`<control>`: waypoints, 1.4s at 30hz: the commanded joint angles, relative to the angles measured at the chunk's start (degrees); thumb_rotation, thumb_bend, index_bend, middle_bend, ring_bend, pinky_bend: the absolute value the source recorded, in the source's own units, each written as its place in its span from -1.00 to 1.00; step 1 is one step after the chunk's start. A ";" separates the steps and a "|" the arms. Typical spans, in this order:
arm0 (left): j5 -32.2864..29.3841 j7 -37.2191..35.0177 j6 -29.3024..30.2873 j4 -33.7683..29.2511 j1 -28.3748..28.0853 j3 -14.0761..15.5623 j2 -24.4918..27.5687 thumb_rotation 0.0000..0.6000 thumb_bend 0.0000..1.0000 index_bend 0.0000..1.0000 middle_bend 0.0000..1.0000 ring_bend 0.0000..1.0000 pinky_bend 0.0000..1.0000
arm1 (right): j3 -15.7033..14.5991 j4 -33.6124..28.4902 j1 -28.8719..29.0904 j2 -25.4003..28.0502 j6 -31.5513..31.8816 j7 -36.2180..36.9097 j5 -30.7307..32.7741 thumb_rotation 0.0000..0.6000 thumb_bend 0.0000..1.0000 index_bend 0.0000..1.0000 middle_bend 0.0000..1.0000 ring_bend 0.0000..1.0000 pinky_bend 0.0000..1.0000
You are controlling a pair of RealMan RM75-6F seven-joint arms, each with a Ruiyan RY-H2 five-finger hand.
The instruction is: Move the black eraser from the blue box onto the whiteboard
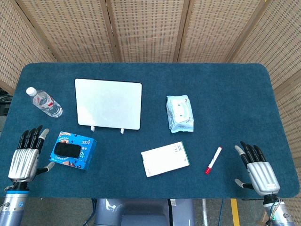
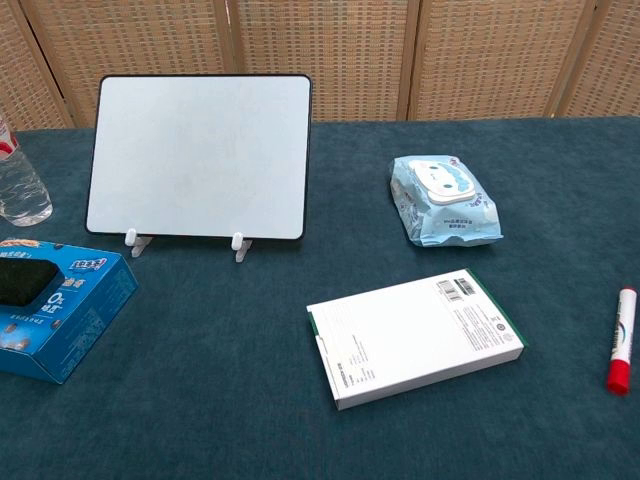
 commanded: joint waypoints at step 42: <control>-6.90 -6.45 -12.56 -2.01 -6.13 -2.74 3.83 1.00 -0.87 -0.77 -1.00 -1.00 -1.00 | 0.48 0.76 -0.64 -0.16 2.80 2.28 -1.67 1.00 -0.89 -1.00 -1.00 -1.00 -1.00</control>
